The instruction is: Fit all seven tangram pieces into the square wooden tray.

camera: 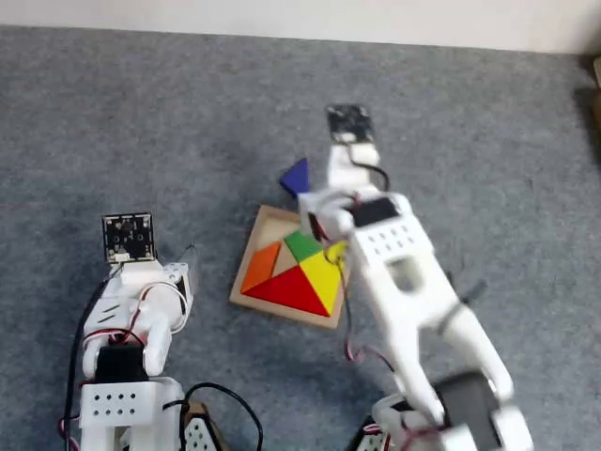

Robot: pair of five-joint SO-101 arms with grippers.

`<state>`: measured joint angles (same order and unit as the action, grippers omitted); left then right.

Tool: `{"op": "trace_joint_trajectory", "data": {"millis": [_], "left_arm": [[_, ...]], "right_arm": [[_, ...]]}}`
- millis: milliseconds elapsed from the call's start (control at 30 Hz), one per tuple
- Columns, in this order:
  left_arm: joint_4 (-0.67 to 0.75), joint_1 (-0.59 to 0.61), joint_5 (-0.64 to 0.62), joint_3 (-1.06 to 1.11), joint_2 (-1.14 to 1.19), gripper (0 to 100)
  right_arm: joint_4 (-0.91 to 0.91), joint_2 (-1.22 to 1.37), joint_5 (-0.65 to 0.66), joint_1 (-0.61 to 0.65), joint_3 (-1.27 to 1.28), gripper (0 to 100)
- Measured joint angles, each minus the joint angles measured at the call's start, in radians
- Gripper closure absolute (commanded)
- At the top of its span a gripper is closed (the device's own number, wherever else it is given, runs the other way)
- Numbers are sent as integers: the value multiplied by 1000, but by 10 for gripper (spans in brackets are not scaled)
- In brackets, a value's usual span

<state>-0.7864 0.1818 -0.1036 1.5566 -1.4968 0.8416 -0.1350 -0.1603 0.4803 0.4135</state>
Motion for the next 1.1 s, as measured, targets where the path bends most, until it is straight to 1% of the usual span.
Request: {"op": "trace_joint_trajectory", "data": {"millis": [233, 400, 600, 767, 1100], "left_arm": [[0, 0, 0, 0, 0, 796], [0, 0, 0, 0, 0, 796], [0, 0, 0, 0, 0, 796], [0, 0, 0, 0, 0, 796], [0, 0, 0, 0, 0, 796]], "right_arm": [[-18, 391, 0, 11, -341, 742], [-18, 598, 0, 28, -534, 742], [-18, 715, 0, 60, -658, 742], [-18, 792, 0, 58, -740, 742], [-18, 872, 0, 57, -813, 745]]}}
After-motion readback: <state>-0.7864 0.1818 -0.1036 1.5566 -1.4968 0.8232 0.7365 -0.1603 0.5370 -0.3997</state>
